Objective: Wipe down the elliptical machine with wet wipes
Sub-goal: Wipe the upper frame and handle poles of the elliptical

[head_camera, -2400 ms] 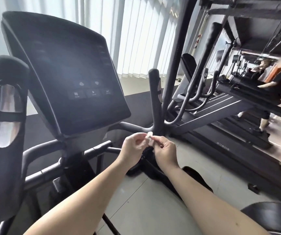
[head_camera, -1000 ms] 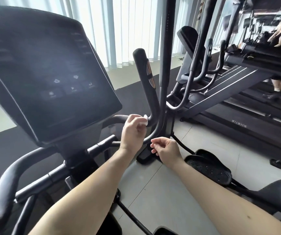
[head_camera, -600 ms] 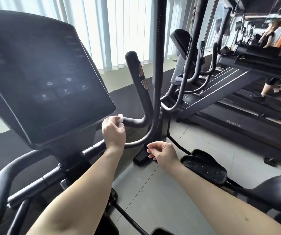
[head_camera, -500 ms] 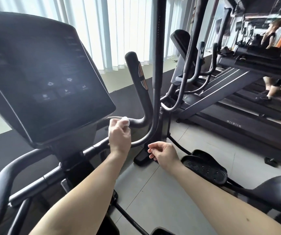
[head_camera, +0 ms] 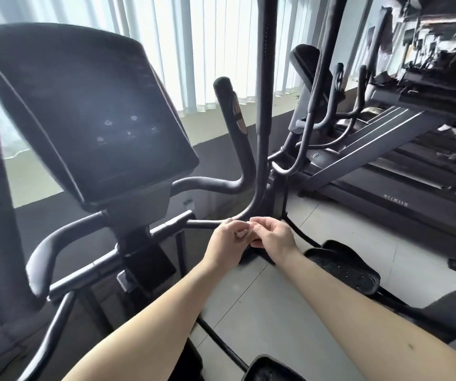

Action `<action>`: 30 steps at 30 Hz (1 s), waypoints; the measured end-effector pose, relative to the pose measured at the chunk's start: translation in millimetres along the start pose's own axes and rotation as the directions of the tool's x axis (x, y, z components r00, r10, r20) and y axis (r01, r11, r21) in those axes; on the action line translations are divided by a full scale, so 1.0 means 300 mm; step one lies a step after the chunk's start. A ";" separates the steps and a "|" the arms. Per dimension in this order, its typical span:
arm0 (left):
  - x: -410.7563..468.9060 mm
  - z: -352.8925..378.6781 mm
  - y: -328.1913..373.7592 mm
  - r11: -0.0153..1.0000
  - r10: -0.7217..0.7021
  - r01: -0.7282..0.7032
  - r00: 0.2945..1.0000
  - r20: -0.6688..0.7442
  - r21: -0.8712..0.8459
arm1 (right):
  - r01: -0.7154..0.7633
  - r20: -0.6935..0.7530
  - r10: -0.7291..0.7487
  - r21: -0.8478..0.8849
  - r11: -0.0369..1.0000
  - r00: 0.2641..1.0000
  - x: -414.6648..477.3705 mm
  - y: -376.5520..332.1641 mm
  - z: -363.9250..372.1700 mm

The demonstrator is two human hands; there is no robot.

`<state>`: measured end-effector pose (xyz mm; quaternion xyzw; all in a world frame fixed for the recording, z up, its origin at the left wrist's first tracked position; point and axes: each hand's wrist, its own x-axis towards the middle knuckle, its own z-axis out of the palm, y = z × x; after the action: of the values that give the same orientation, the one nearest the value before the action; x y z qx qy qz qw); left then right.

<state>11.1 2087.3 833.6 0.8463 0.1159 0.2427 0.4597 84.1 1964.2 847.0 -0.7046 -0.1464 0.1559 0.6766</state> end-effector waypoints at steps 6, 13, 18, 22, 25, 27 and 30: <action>-0.204 -0.013 -0.056 0.993 -0.112 0.109 0.990 0.082 0.043 | -0.121 0.179 0.119 -0.005 0.993 0.977 -0.129 0.099 -0.005; -0.487 -0.063 -0.092 0.930 -0.366 0.365 0.930 0.039 0.032 | -0.120 0.307 0.189 -0.230 0.966 0.933 -0.306 0.243 0.043; -0.694 -0.113 -0.151 0.837 -0.538 0.538 0.842 0.028 -0.095 | -0.076 0.457 0.222 -0.316 0.946 0.861 -0.455 0.315 0.120; -0.816 -0.163 -0.152 0.772 -0.614 0.609 0.788 0.035 -0.182 | -0.094 0.514 0.272 -0.346 0.934 0.813 -0.539 0.346 0.172; -0.889 -0.208 -0.181 0.717 -0.669 0.662 0.742 0.052 -0.217 | -0.081 0.546 0.298 -0.385 0.919 0.783 -0.575 0.366 0.209; -0.932 -0.243 -0.199 0.691 -0.690 0.675 0.722 0.041 -0.257 | -0.072 0.556 0.306 -0.402 0.913 0.773 -0.600 0.372 0.239; -0.992 -0.306 -0.221 0.648 -0.708 0.667 0.706 0.031 -0.368 | -0.053 0.561 0.315 -0.432 0.900 0.765 -0.655 0.368 0.298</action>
<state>-289.1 2065.3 730.1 0.6266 0.4091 0.1150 0.6533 -132.2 1958.7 737.8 -0.7455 -0.3166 0.4126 0.4169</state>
